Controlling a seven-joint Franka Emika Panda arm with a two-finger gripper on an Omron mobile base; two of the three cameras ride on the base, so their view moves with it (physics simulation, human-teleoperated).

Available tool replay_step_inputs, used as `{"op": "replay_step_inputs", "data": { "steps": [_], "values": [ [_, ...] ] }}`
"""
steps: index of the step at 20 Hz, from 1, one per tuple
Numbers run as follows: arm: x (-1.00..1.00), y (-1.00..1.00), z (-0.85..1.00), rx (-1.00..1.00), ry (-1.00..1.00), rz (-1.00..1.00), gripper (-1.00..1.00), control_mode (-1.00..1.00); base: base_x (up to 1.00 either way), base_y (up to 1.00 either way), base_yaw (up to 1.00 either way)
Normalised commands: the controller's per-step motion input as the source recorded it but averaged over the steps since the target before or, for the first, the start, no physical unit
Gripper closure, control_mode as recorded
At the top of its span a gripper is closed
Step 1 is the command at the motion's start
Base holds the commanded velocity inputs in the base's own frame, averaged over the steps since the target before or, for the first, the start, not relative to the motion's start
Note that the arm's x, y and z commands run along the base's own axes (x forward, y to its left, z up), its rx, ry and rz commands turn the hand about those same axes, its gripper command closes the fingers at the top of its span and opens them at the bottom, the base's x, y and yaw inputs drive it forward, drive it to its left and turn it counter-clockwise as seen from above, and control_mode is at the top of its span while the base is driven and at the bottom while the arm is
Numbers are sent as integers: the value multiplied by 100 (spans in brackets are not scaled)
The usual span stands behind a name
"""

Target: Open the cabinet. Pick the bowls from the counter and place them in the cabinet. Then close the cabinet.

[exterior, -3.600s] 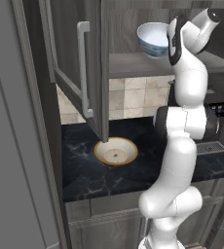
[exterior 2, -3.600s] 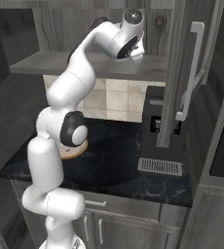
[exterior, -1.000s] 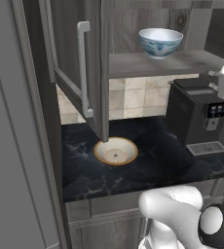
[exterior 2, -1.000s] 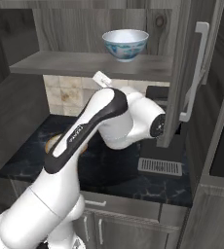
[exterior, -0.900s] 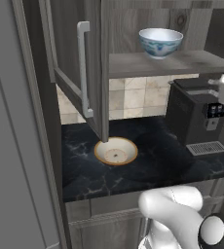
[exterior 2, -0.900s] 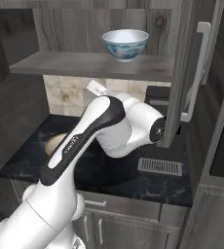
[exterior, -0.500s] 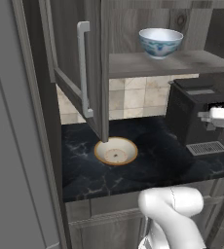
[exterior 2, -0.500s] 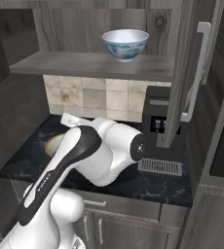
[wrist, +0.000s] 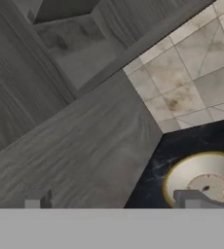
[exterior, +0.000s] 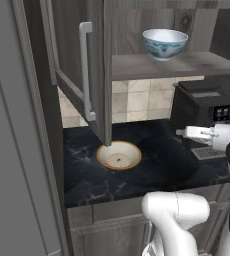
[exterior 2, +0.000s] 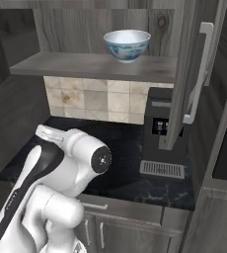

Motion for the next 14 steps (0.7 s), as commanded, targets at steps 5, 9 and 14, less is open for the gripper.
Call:
{"op": "replay_step_inputs", "data": {
  "steps": [5,9,14],
  "values": [
    [12,23,-6,-13,11,0,-100,-100,0,0,0],
    [29,33,-5,-23,35,-5,-100,-100,0,0,0],
    [10,4,-4,-12,18,-1,-100,-100,0,0,0]
  ]
}}
